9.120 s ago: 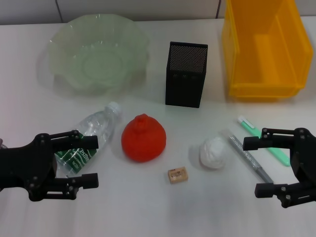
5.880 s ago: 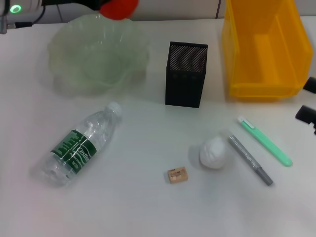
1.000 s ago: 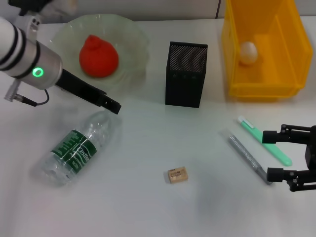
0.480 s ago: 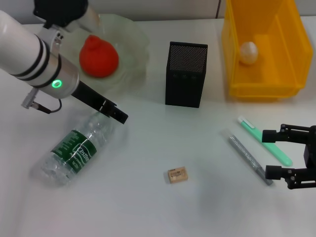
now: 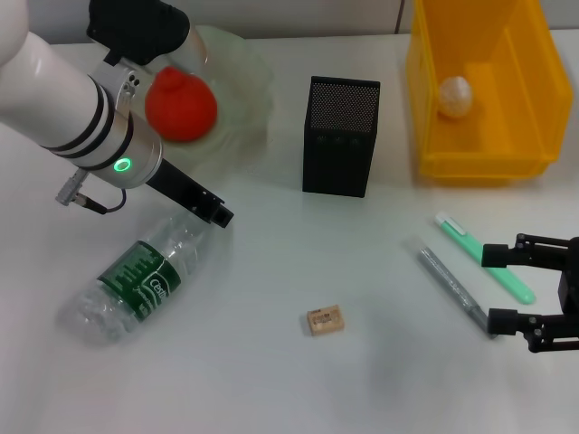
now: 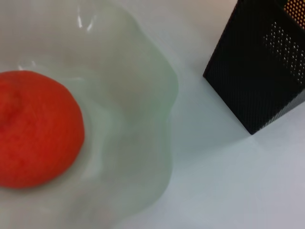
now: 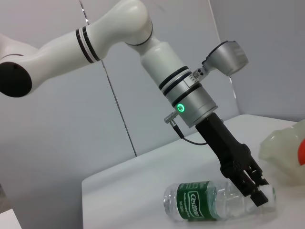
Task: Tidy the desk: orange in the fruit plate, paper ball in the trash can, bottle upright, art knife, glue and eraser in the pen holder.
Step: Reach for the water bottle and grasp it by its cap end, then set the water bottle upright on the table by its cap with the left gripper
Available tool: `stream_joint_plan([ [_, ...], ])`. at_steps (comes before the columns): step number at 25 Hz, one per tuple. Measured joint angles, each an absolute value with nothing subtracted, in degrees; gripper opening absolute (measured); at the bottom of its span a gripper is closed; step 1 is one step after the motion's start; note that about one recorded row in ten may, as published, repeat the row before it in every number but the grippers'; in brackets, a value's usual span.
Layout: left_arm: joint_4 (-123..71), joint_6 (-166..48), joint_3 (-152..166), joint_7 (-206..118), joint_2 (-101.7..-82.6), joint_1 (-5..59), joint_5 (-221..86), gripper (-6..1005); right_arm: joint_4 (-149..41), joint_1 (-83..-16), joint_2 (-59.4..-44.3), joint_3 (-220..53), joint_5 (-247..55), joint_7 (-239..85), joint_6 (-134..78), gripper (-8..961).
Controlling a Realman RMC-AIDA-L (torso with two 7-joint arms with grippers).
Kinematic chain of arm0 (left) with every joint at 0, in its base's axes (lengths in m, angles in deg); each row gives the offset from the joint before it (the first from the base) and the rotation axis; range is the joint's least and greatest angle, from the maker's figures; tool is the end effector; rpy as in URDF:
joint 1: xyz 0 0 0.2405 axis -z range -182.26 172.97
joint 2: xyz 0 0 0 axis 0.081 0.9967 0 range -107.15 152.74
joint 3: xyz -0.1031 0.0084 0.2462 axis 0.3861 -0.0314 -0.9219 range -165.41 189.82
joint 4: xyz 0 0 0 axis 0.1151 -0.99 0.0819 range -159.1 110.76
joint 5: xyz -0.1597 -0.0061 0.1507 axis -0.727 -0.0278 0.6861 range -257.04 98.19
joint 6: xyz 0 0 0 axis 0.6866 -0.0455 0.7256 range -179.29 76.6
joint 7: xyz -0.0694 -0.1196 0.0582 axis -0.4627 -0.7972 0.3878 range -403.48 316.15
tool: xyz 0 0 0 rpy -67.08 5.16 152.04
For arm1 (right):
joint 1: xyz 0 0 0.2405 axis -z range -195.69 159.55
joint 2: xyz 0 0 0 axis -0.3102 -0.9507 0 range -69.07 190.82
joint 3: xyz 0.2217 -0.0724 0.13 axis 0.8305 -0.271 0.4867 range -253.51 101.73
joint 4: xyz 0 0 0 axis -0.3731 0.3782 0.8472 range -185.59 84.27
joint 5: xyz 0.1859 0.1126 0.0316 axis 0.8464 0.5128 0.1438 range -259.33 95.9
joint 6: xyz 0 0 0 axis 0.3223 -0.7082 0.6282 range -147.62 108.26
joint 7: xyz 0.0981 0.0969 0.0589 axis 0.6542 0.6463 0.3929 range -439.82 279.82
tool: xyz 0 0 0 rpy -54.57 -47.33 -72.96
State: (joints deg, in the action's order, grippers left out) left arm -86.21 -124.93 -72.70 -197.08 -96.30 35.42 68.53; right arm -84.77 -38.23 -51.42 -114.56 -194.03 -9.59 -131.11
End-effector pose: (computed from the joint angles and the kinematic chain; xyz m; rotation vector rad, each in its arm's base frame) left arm -0.1941 0.3990 -0.0544 -2.5035 -1.0003 0.4440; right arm 0.3158 0.2556 0.0367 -2.8662 0.5563 0.9163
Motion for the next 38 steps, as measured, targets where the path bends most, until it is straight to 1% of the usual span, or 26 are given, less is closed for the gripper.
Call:
stream_joint_plan([
  [3, -86.28, -124.95, -73.44, -197.09, -96.29, 35.45, 68.54, 481, -84.75, -38.03, -51.73, -114.56, -194.02, -9.59, -131.31, 813],
  [6, -87.24, -125.17, -74.43, -197.03, -96.29, 35.14, 68.67, 456, -84.75, -37.97, -52.16, -114.56, -194.08, -9.58, -131.32, 812],
  [9, -88.91, -125.53, -74.8, -196.82, -96.21, 34.22, 68.63, 431, -84.76, -37.85, -52.18, -114.56, -194.07, -9.33, -131.45, 812],
  [10, -90.76, -125.85, -74.92, -196.58, -96.1, 33.26, 68.4, 431, -84.75, -37.77, -52.18, -114.56, -194.03, -9.15, -131.54, 812],
  [11, -94.64, -126.67, -74.47, -194.7, -95.93, 30.94, 67.18, 431, -84.75, -37.64, -52.18, -114.47, -193.92, -8.82, -131.7, 812],
  [12, -94.64, -126.67, -74.47, -194.7, -95.93, 30.94, 67.18, 431, -84.75, -37.64, -52.18, -114.47, -193.92, -8.82, -131.7, 812],
  [16, -100.22, -129.98, -67.45, -185.29, -95.81, 25.32, 58.78, 431, -84.76, -37.51, -52.17, -113.85, -193.69, -7.97, -131.75, 811],
  [19, -99.92, -131.92, -63.02, -181.19, -95.77, 23.95, 53.73, 431, -84.76, -37.59, -52.2, -113.62, -193.64, -6.71, -131.8, 811],
  [21, -99.62, -134.67, -57.66, -174.95, -95.77, 21.39, 46.16, 431, -85.1, -38.31, -52.55, -112.82, -193.52, -3.79, -132.45, 811],
  [22, -99.62, -134.67, -57.66, -174.95, -95.77, 21.39, 46.16, 431, -85.1, -38.31, -52.55, -112.82, -193.52, -3.79, -132.45, 811],
  [25, -99.32, -136.31, -53.74, -168.81, -95.71, 18.66, 39.67, 431, -85.37, -39.2, -52.83, -112.02, -193.48, -2.61, -134.02, 810],
  [26, -98.71, -136.93, -51.93, -165.68, -95.67, 17.19, 36.79, 431, -85.38, -39.81, -53.04, -111.58, -193.44, -2.56, -135.45, 810],
  [27, -98.71, -136.93, -51.93, -165.68, -95.67, 17.19, 36.79, 431, -85.38, -39.81, -53.04, -111.58, -193.44, -2.56, -135.45, 809],
  [30, -96.09, -138.26, -49.22, -159.4, -95.66, 15.12, 31.25, 431, -85.35, -40.44, -53.64, -110.63, -193.37, -2.31, -136.33, 808],
  [31, -92.75, -139.21, -47.48, -154.4, -95.66, 13.97, 26.76, 430, -85.18, -40.81, -53.91, -109.9, -193.35, -1.94, -136.34, 808],
  [38, -80.66, -140.39, -42.23, -140.19, -95.77, 13.12, 18.83, 430, -84.98, -41.46, -54.51, -109.34, -193.33, -0.77, -135.71, 809],
])
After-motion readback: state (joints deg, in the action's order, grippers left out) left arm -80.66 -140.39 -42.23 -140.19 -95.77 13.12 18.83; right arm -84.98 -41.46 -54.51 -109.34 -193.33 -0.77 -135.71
